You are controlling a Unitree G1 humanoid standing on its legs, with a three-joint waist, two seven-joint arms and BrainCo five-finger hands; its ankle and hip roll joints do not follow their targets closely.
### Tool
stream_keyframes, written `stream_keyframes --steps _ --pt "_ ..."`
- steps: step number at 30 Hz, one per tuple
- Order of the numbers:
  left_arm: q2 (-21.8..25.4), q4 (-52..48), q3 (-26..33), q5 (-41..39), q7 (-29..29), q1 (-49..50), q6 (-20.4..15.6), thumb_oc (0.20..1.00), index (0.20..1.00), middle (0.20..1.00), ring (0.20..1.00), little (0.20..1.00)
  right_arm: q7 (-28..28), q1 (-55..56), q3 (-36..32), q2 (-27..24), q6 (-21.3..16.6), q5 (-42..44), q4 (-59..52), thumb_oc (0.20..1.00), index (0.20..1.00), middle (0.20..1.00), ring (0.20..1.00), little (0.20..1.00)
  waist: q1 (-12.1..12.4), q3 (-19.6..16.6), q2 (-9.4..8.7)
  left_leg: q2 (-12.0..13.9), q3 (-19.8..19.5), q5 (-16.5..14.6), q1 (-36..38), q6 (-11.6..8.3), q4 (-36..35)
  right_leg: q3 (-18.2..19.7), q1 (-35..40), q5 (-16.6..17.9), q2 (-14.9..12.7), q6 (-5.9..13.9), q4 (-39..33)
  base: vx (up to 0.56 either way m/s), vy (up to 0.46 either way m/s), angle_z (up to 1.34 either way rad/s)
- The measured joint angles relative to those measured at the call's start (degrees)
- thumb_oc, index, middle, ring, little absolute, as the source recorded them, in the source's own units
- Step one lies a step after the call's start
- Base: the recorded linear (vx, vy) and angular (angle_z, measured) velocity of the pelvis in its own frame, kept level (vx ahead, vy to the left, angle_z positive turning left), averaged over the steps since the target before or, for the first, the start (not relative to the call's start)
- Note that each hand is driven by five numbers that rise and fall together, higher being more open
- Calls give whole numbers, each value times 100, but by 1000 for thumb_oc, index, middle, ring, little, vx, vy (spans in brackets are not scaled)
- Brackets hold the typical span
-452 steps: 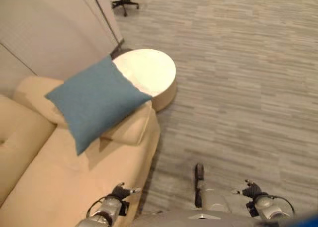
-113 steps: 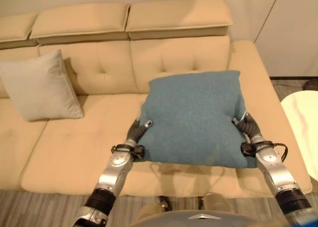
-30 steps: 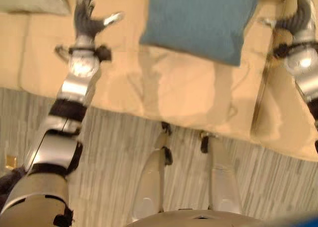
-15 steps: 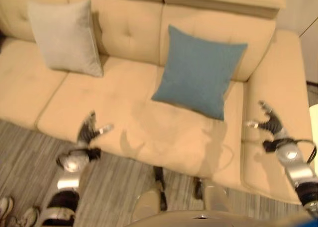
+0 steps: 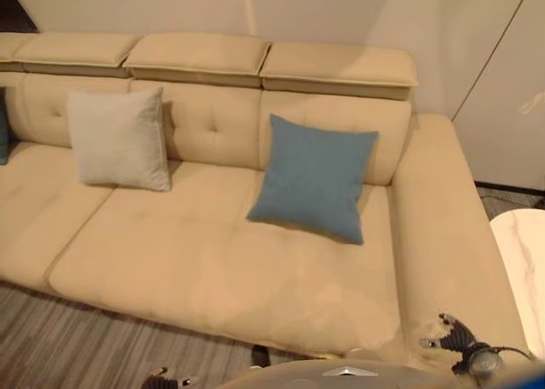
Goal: Pick up all the scattered cushions and arrange them neatly on the sofa.
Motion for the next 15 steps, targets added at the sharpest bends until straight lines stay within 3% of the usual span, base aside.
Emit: stream_keyframes --steps 1,2,5,6,8,9,13,15 --pt "6 4 -10 10 -8 -41 3 1000 1000 1000 1000 1000 -1 4 -4 6 22 -5 28 1000 1000 1000 1000 1000 -21 22 -14 17 46 -95 -14 -37 22 -47 18 24 -24 -43 -34 -182 -15 37" --pt "20 -2 -26 10 -21 -151 7 1000 1000 1000 1000 1000 -3 97 0 29 21 -36 101 1000 1000 1000 1000 1000 -104 80 -155 20 270 -469 -55 -79 333 -239 30 176 -181 -398 -133 -241 -7 44" --pt "35 -11 -64 11 -92 -307 1 1000 1000 1000 1000 1000 -8 43 -4 167 66 -52 300 1000 1000 1000 1000 1000 -155 182 -457 -50 377 -588 -66 -33 1101 -350 188 178 -469 -431 -196 -190 67 37" --pt "-22 -13 -268 13 -123 -402 6 1000 1000 1000 1000 1000 -15 22 -12 233 70 -52 499 1000 1000 1000 1000 1000 -231 186 -518 -48 463 -817 121 -130 1613 -441 270 361 -582 -388 -373 -130 90 31" --pt "-121 -25 -293 12 -134 -458 3 1000 1000 1000 1000 1000 -11 28 -18 244 128 -52 531 1000 1000 1000 1000 1000 -277 191 -405 -63 483 -847 451 -97 1639 -480 341 449 -581 -288 -478 -119 104 32" --pt "-195 -29 -315 11 -159 -545 4 1000 1000 1000 1000 1000 -11 14 -61 246 130 -51 514 1000 1000 1000 1000 1000 -359 229 -258 -152 461 -870 716 -75 1133 -508 279 482 -562 -188 -388 -199 162 26" --pt "-184 -198 -517 7 -184 -844 -4 1000 1000 1000 1000 1000 -10 -102 -224 351 144 -38 534 1000 1000 1000 1000 1000 -475 319 -218 -432 291 -849 793 114 348 -428 -86 624 -666 65 -264 -246 184 16" --pt "-155 -208 -509 6 -176 -900 -7 1000 1000 1000 1000 1000 -11 -151 -315 411 151 -35 529 1000 1000 1000 1000 1000 -462 350 -297 -561 312 -793 756 204 297 -310 -232 739 -731 156 -281 -226 128 -17"
